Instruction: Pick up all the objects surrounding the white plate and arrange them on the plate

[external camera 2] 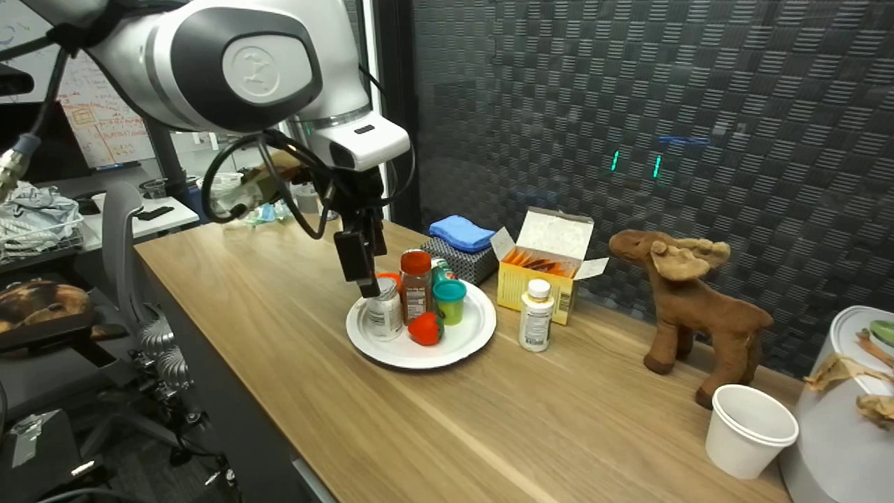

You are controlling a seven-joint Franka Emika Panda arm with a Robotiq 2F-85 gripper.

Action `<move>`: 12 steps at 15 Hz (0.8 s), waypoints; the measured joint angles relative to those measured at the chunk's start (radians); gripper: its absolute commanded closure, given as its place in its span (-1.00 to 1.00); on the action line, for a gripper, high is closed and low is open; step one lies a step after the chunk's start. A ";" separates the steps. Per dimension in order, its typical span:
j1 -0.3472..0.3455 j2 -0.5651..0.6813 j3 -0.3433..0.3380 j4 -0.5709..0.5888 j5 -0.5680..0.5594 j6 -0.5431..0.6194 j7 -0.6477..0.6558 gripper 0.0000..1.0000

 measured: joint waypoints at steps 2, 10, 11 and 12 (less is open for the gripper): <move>-0.018 -0.009 -0.012 0.003 0.010 -0.012 -0.001 -1.00; -0.126 0.102 -0.092 0.225 0.123 -0.172 -0.094 -1.00; -0.133 0.130 -0.100 0.268 0.125 -0.192 -0.094 -1.00; -0.138 0.161 -0.106 0.312 0.128 -0.212 -0.094 -1.00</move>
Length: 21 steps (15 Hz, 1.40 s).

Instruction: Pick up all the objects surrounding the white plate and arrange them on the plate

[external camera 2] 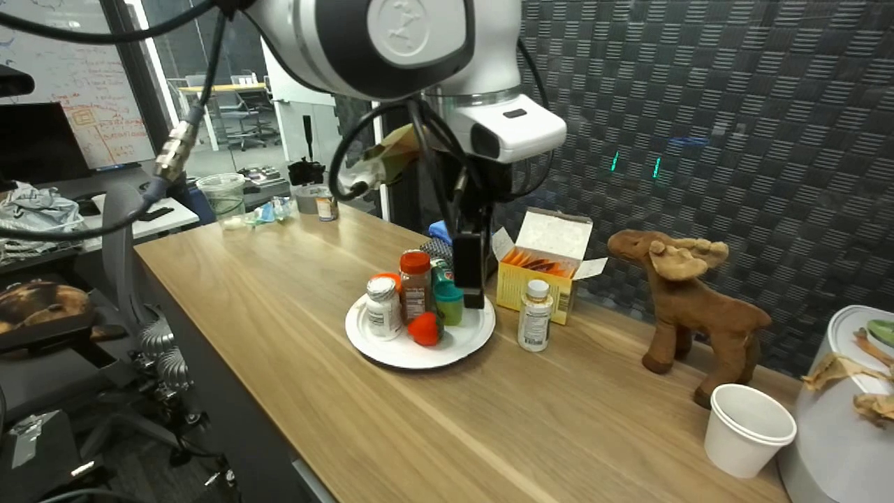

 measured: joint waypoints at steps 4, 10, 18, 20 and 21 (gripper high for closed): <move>-0.006 0.128 -0.014 0.174 0.003 -0.070 0.005 -1.00; -0.006 0.274 -0.017 0.382 0.003 -0.165 0.021 -0.28; -0.016 0.365 -0.026 0.495 0.004 -0.221 0.039 0.89; -0.019 0.367 -0.026 0.501 0.013 -0.228 0.040 0.82; -0.019 0.367 -0.026 0.501 0.015 -0.228 0.040 0.83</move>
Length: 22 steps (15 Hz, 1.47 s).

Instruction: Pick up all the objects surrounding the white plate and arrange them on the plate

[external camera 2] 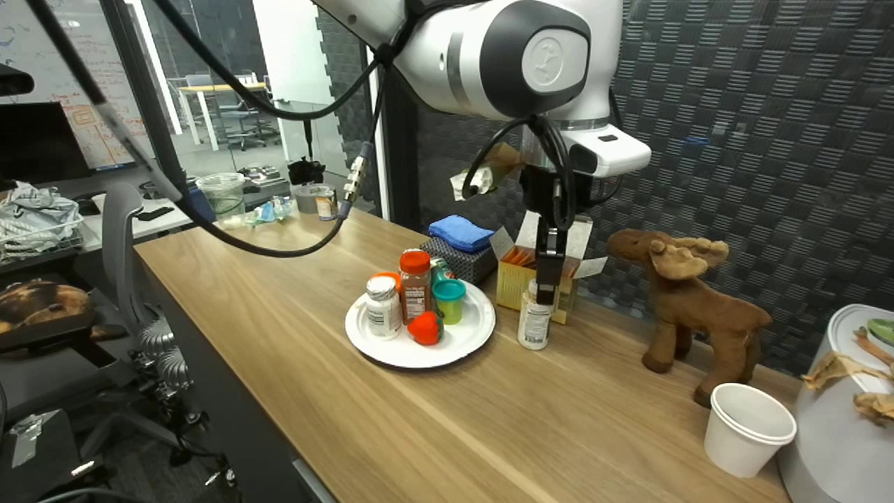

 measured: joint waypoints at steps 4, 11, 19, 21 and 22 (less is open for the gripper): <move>0.007 -0.019 0.000 -0.012 0.000 0.001 0.005 0.83; 0.091 -0.273 -0.009 -0.273 -0.066 0.040 0.072 0.83; 0.142 -0.527 0.046 -0.672 -0.131 0.122 0.193 0.83; 0.141 -0.552 0.059 -0.734 -0.126 0.160 0.194 0.83; 0.140 -0.558 0.066 -0.757 -0.119 0.182 0.194 0.83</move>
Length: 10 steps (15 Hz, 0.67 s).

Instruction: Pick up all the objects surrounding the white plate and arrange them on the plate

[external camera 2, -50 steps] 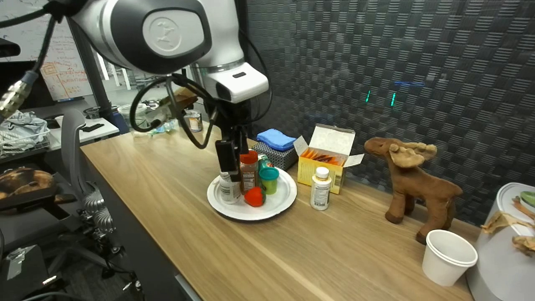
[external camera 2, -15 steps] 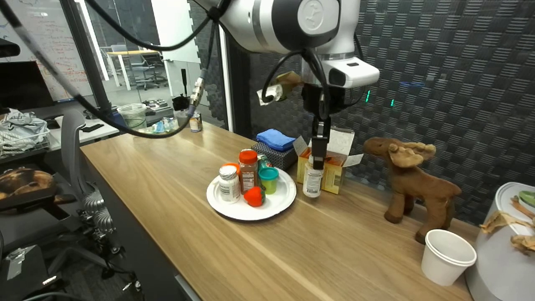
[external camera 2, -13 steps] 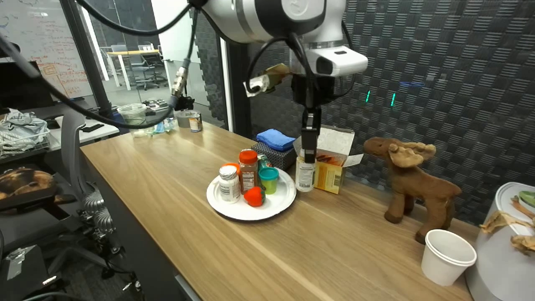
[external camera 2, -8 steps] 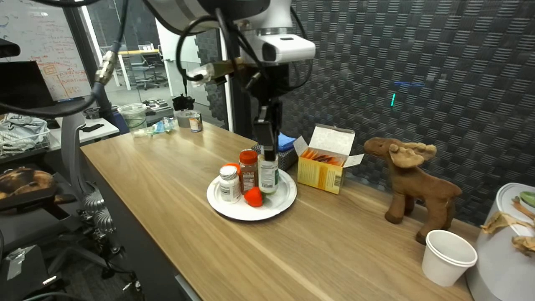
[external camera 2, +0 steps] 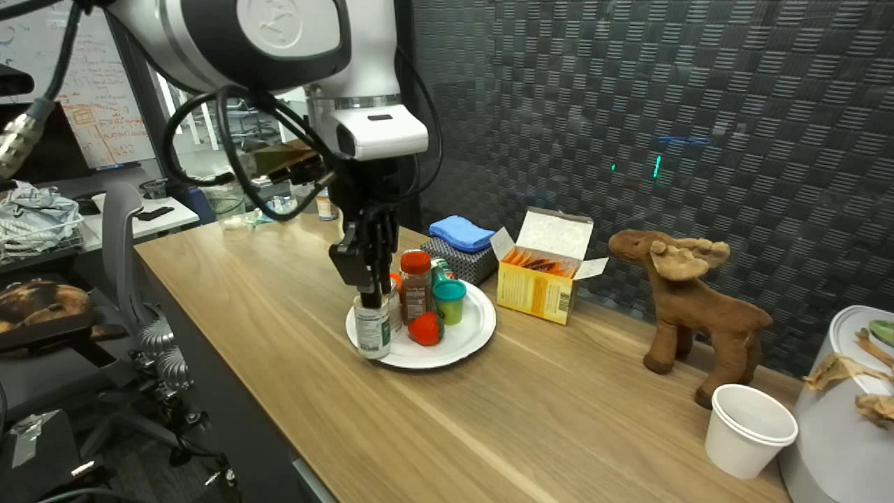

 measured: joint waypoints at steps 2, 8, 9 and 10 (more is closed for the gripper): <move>-0.001 -0.004 0.008 -0.031 0.004 0.052 0.000 0.83; -0.007 -0.005 0.011 -0.044 -0.003 0.120 0.000 0.83; -0.010 -0.005 0.011 -0.044 -0.004 0.124 0.000 0.83; -0.012 -0.005 0.011 -0.044 -0.004 0.127 0.000 0.83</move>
